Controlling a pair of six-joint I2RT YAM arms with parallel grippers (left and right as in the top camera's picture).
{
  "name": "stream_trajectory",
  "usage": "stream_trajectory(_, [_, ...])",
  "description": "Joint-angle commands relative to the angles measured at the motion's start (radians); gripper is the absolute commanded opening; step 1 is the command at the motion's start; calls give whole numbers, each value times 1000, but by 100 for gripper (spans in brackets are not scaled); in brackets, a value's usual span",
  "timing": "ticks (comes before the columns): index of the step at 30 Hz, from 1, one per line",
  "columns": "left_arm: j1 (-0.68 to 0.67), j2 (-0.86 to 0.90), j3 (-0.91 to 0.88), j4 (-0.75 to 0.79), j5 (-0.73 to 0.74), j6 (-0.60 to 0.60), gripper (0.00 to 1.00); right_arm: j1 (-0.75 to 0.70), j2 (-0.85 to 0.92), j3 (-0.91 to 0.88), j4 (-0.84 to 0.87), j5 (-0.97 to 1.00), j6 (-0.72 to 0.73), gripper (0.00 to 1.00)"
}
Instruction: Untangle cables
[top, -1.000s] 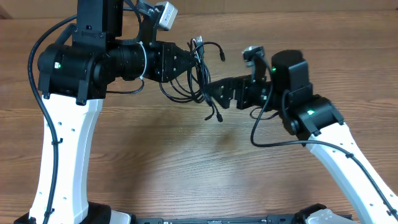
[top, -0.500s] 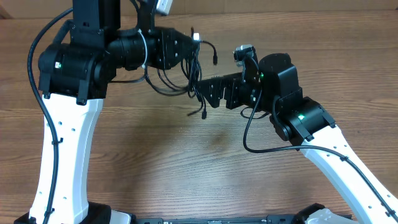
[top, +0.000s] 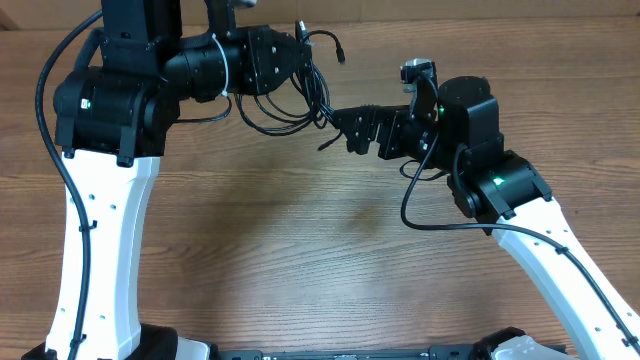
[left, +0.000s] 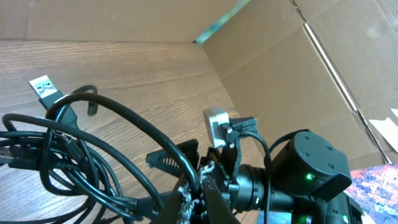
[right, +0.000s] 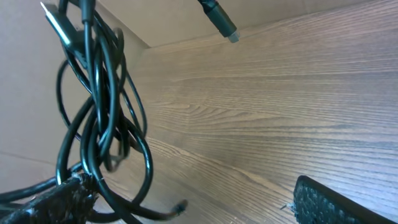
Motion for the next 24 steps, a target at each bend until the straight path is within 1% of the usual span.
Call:
stream_trajectory(1, [5,-25,23,44,71,-33,4,8,3,19,-12,13,26,100])
stream_trajectory(4, [5,-33,23,77,106,-59,4,23,19,19,-11,14,27,100])
stream_trajectory(12, [5,-57,23,97,99,-73,4,65,89,19,8,13,31,100])
stream_trajectory(19, [3,-58,23,95,103,-74,4,78,90,19,106,3,32,100])
stream_trajectory(24, [3,-58,23,92,103,-74,4,60,90,19,167,6,43,100])
